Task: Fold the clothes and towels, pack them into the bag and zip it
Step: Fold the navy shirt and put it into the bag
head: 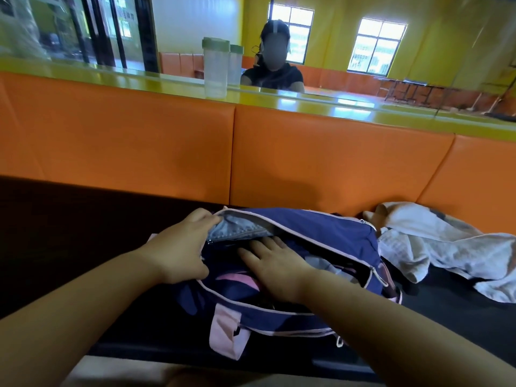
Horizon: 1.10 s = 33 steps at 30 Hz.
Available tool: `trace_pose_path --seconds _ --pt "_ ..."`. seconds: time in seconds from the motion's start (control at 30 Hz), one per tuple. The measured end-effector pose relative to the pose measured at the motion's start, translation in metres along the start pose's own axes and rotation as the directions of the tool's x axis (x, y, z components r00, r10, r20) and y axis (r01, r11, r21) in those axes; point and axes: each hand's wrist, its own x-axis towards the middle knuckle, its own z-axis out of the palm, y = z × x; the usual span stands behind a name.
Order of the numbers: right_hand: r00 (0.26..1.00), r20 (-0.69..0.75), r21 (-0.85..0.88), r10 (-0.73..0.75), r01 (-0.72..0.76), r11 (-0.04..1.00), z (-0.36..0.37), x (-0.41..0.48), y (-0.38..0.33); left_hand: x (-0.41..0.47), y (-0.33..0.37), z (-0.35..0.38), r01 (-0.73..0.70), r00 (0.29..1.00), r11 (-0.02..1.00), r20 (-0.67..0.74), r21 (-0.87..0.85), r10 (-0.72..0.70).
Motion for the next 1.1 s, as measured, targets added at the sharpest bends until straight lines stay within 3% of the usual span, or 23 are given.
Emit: trace_pose_path --seconds 0.07,0.17,0.3,0.4,0.53,0.63,0.77,0.9,1.1 --pt "0.999 0.0 0.095 -0.039 0.039 0.995 -0.007 -0.007 0.0 -0.001 -0.001 0.003 0.004 1.0 1.0 -0.014 0.002 -0.004" --pt "0.987 -0.154 0.241 -0.049 0.085 0.967 -0.015 -0.023 0.004 -0.003 -0.003 0.007 -0.019 0.999 0.999 -0.04 -0.04 0.018" --pt "0.879 -0.468 0.104 -0.088 0.154 0.983 -0.005 -0.029 0.008 -0.004 -0.002 0.013 -0.061 0.995 0.997 -0.077 -0.046 0.058" --pt "0.907 -0.42 0.127 -0.026 0.087 0.988 -0.002 -0.02 0.002 -0.006 0.001 0.014 -0.076 0.991 0.996 -0.11 -0.038 0.072" --pt "0.993 -0.109 0.146 0.041 -0.025 0.989 0.0 -0.01 -0.001 -0.009 0.002 0.016 -0.065 0.991 0.997 -0.117 -0.034 0.061" --pt "0.995 0.099 0.038 0.01 -0.014 0.999 0.008 -0.012 -0.003 -0.012 0.004 0.021 -0.055 0.994 0.998 -0.09 0.04 0.059" --pt "0.978 0.206 0.025 0.034 -0.04 0.999 0.02 -0.009 0.005 -0.012 0.007 0.027 -0.062 0.994 0.998 -0.085 0.02 0.063" --pt "0.98 0.195 0.032 0.033 -0.04 0.999 0.017 -0.007 0.007 -0.015 0.01 0.026 -0.072 0.991 0.997 -0.115 0.017 0.074" --pt "1.0 -0.029 0.172 0.009 -0.004 0.985 -0.007 -0.044 0.007 -0.02 0.028 0.016 -0.196 0.92 0.975 -0.325 0.103 0.219"
